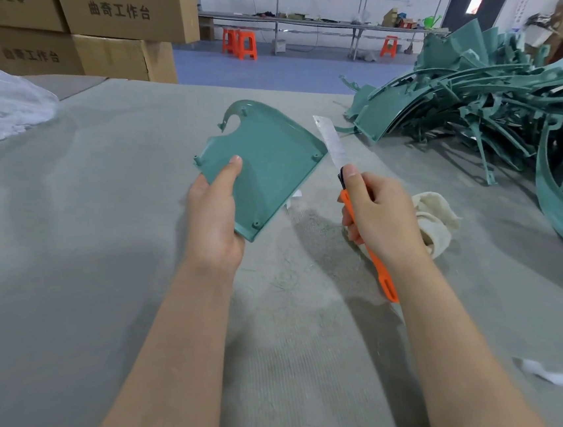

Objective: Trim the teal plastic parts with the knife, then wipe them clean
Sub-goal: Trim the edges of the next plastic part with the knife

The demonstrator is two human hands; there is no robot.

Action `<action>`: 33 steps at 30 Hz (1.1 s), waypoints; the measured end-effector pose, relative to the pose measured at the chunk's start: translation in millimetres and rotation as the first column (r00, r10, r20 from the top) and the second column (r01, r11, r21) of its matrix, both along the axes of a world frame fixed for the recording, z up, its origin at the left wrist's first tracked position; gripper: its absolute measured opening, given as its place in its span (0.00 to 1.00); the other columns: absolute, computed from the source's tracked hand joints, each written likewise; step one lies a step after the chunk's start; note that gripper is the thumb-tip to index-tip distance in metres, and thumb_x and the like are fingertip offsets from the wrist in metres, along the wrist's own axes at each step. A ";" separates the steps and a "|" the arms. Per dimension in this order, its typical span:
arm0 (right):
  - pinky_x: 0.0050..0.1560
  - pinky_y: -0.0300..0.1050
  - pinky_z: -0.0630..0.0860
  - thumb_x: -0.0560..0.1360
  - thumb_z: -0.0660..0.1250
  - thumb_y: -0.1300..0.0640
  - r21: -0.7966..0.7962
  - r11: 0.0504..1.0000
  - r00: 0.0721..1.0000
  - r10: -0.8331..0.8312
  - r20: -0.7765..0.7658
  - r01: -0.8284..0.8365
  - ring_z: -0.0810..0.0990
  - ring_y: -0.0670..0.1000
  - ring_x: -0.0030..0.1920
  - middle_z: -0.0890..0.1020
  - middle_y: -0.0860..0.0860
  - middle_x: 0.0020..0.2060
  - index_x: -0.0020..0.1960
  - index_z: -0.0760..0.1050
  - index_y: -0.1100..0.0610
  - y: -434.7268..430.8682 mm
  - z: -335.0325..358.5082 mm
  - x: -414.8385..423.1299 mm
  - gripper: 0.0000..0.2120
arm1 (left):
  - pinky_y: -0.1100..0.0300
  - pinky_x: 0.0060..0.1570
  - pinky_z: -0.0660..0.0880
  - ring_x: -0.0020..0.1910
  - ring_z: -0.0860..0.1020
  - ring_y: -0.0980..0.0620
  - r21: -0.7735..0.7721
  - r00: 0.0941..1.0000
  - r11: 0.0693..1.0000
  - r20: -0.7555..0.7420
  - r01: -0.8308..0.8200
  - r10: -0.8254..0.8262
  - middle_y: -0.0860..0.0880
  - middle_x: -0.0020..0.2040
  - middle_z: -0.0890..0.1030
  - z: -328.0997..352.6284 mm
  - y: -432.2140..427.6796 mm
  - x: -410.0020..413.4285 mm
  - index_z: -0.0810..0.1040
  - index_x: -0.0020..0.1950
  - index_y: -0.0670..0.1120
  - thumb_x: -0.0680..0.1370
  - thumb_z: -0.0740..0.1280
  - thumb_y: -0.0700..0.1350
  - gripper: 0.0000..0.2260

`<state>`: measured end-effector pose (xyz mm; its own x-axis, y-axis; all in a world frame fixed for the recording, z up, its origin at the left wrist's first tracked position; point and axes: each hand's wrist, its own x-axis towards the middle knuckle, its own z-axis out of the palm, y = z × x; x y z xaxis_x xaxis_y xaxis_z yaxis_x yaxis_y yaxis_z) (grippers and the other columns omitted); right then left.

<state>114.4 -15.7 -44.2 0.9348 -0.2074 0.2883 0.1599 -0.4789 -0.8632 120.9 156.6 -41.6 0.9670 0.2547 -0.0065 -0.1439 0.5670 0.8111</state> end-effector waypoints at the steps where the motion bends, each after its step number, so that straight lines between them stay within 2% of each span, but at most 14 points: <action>1: 0.24 0.38 0.71 0.80 0.56 0.42 0.006 1.000 1.000 0.010 0.001 -0.010 0.73 0.45 0.22 0.76 0.50 0.25 0.39 0.75 0.59 0.1 -0.2 -0.2 0.23 | 0.55 0.44 0.81 0.50 0.84 0.49 -0.001 1.000 1.000 -0.001 -0.002 0.002 0.48 0.51 0.85 -0.1 0.4 0.0 0.80 0.52 0.49 0.80 0.65 0.42 0.06; 6: 0.25 0.40 0.70 0.80 0.58 0.42 -0.038 0.995 0.995 0.097 -0.013 -0.097 0.72 0.46 0.22 0.75 0.47 0.23 0.37 0.74 0.57 5.2 -2.9 -0.7 0.22 | 0.51 0.49 0.81 0.51 0.83 0.48 0.001 1.000 1.000 -0.006 -0.008 0.008 0.47 0.52 0.85 -0.4 -0.2 -0.4 0.80 0.52 0.49 0.80 0.65 0.42 0.06; 9: 0.25 0.38 0.72 0.80 0.58 0.41 -0.089 0.985 0.989 0.145 -0.018 -0.146 0.72 0.46 0.22 0.75 0.47 0.23 0.36 0.74 0.57 9.3 -4.1 -2.2 0.23 | 0.52 0.48 0.81 0.51 0.83 0.48 -0.009 1.000 1.000 -0.017 -0.024 0.024 0.47 0.52 0.85 -1.3 0.1 0.4 0.80 0.52 0.49 0.80 0.65 0.42 0.05; 11: 0.27 0.42 0.73 0.79 0.58 0.40 -0.124 0.977 0.985 0.173 -0.020 -0.174 0.73 0.46 0.23 0.75 0.48 0.24 0.37 0.74 0.57 11.9 -4.5 -3.4 0.23 | 0.52 0.49 0.81 0.51 0.83 0.48 -0.017 0.999 0.999 -0.019 -0.029 0.028 0.46 0.52 0.85 -1.7 -0.1 1.0 0.80 0.52 0.49 0.80 0.65 0.42 0.06; 13: 0.28 0.44 0.73 0.79 0.59 0.41 -0.143 0.965 0.975 0.219 -0.029 -0.221 0.72 0.46 0.24 0.75 0.49 0.24 0.37 0.74 0.57 15.3 -4.7 -4.9 0.23 | 0.51 0.51 0.80 0.51 0.83 0.48 -0.015 0.999 0.999 -0.033 -0.040 0.040 0.46 0.53 0.84 -2.0 -0.4 1.8 0.80 0.55 0.47 0.80 0.65 0.42 0.07; 16: 0.26 0.42 0.72 0.79 0.60 0.42 -0.157 0.944 0.957 0.287 -0.042 -0.290 0.71 0.46 0.23 0.75 0.48 0.24 0.35 0.73 0.54 19.9 -5.3 -6.5 0.20 | 0.55 0.46 0.81 0.50 0.83 0.48 -0.015 0.996 0.998 -0.062 -0.061 0.060 0.45 0.53 0.84 -2.6 0.7 3.5 0.79 0.60 0.45 0.80 0.65 0.42 0.10; 18: 0.27 0.44 0.72 0.79 0.60 0.43 -0.131 0.962 0.970 0.242 -0.012 -0.241 0.72 0.46 0.23 0.75 0.47 0.24 0.36 0.74 0.55 17.9 -4.7 -5.4 0.20 | 0.56 0.44 0.81 0.50 0.83 0.49 -0.017 0.996 0.998 -0.068 -0.061 0.060 0.45 0.53 0.84 -2.7 1.7 3.9 0.79 0.60 0.45 0.80 0.65 0.42 0.10; 21: 0.26 0.43 0.72 0.80 0.58 0.42 -0.024 0.998 0.998 0.052 0.040 -0.051 0.72 0.46 0.22 0.75 0.46 0.23 0.37 0.74 0.55 4.0 -3.0 -0.1 0.21 | 0.50 0.52 0.80 0.51 0.83 0.49 0.000 0.997 0.999 -0.060 -0.055 0.055 0.47 0.53 0.84 -1.9 2.2 2.2 0.80 0.55 0.49 0.80 0.65 0.42 0.07; 23: 0.27 0.44 0.72 0.80 0.57 0.41 -0.015 0.999 0.999 -0.028 0.016 0.028 0.72 0.45 0.22 0.76 0.45 0.22 0.38 0.75 0.57 -4.5 -3.3 2.6 0.23 | 0.47 0.55 0.79 0.52 0.83 0.48 0.004 0.998 0.999 -0.048 -0.043 0.044 0.47 0.53 0.84 -0.2 0.8 0.4 0.80 0.52 0.50 0.80 0.65 0.42 0.05; 26: 0.28 0.44 0.73 0.80 0.57 0.40 -0.037 0.998 0.998 -0.047 -0.031 0.046 0.73 0.45 0.21 0.75 0.46 0.22 0.38 0.75 0.58 -6.7 -6.3 4.8 0.24 | 0.45 0.56 0.78 0.53 0.83 0.48 0.006 0.998 0.999 -0.043 -0.040 0.040 0.47 0.54 0.84 1.3 -1.4 -1.5 0.79 0.51 0.50 0.80 0.65 0.41 0.05; 29: 0.26 0.40 0.71 0.80 0.57 0.41 -0.044 0.999 0.998 -0.032 -0.045 0.030 0.74 0.45 0.21 0.76 0.47 0.23 0.37 0.74 0.56 -3.9 -7.2 5.2 0.22 | 0.46 0.57 0.78 0.53 0.83 0.48 -0.008 0.998 0.999 -0.048 -0.035 0.034 0.47 0.54 0.84 2.0 -1.3 -2.6 0.79 0.52 0.50 0.80 0.65 0.41 0.06; 33: 0.21 0.35 0.69 0.80 0.57 0.42 -0.037 0.999 0.999 -0.011 -0.049 0.009 0.74 0.46 0.21 0.77 0.51 0.24 0.37 0.74 0.57 -2.8 -5.7 3.5 0.23 | 0.49 0.53 0.80 0.52 0.83 0.48 -0.023 0.998 0.999 -0.057 -0.030 0.029 0.47 0.53 0.84 1.6 -0.6 -2.9 0.79 0.52 0.49 0.80 0.64 0.41 0.06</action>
<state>118.0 -18.4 -49.9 0.9461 -0.2068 0.2491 0.1124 -0.5118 -0.8517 118.0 156.0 -40.1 0.9570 0.2824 -0.0670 -0.1155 0.5823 0.8047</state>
